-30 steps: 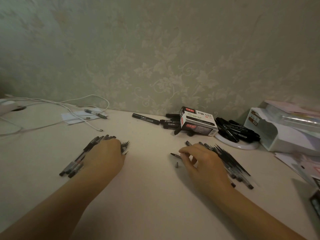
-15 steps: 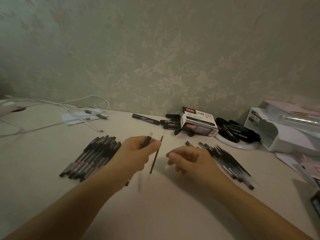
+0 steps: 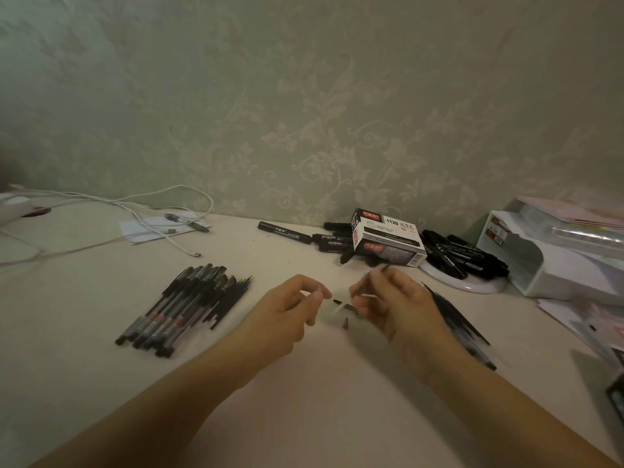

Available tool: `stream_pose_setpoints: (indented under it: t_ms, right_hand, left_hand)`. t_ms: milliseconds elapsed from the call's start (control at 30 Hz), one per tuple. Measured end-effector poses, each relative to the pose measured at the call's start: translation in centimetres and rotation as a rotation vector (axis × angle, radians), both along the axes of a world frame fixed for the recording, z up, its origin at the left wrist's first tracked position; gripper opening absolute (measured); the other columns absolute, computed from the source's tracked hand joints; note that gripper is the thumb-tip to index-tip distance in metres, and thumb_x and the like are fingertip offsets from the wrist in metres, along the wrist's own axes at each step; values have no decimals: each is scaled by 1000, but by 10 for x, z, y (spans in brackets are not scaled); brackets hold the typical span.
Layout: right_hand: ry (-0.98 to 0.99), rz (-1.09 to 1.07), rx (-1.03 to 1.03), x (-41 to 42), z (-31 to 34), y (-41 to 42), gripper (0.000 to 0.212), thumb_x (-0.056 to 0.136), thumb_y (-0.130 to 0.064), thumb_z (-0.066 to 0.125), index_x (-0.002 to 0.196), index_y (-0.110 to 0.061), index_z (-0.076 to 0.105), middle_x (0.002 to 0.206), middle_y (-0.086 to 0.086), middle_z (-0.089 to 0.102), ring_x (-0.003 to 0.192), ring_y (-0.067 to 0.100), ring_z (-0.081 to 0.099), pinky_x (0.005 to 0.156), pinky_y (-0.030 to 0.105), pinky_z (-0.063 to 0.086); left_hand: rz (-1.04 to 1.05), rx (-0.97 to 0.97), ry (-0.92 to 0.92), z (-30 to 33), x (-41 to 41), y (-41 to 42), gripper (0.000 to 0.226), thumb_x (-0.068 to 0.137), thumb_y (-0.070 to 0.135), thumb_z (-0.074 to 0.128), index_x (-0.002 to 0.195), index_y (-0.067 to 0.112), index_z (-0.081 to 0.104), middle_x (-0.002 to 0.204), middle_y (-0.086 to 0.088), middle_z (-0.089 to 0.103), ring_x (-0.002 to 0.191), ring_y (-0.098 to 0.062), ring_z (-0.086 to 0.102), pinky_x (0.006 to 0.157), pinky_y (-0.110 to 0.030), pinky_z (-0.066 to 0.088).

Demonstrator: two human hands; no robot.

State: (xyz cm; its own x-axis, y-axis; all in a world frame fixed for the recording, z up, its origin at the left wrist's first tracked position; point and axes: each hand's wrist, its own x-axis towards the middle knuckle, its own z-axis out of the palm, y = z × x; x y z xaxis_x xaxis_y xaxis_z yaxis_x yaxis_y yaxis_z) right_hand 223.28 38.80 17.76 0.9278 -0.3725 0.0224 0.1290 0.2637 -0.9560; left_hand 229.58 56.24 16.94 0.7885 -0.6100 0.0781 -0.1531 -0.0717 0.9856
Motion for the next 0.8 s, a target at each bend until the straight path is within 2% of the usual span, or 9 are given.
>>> stream_pose_setpoints:
  t_ms: [67,167,433,800]
  right_hand:
    - [-57,-86,156,1,2,-8,18,99,-17,52,94,-5,64,83,12,75,67,13,71,58,20,57]
    - [-58,-102,238,1,1,-12,19,100,-18,52,98,-3,64,86,14,75,70,15,73,58,20,58]
    - [-53,-23,115,4,-6,-6,20,100,-18,51,99,-1,62,89,15,75,71,16,73,60,20,57]
    - [-63,-63,66,3,-5,-6,15,100,-16,52,96,-5,62,87,14,76,71,16,73,60,20,57]
  left_hand:
    - [-48,12,-10,-1,0,0,18,99,29,48,98,28,65,74,0,49,45,-5,31,38,-18,26]
    - [-93,46,-45,-3,0,0,18,97,33,49,97,33,67,75,1,50,45,-4,34,40,-17,28]
    - [-118,11,-28,-3,-2,0,18,98,30,50,97,30,68,74,2,50,43,-3,33,39,-17,27]
    - [-122,47,-72,-2,-2,1,19,98,32,49,97,33,68,73,4,51,44,-4,34,40,-17,29]
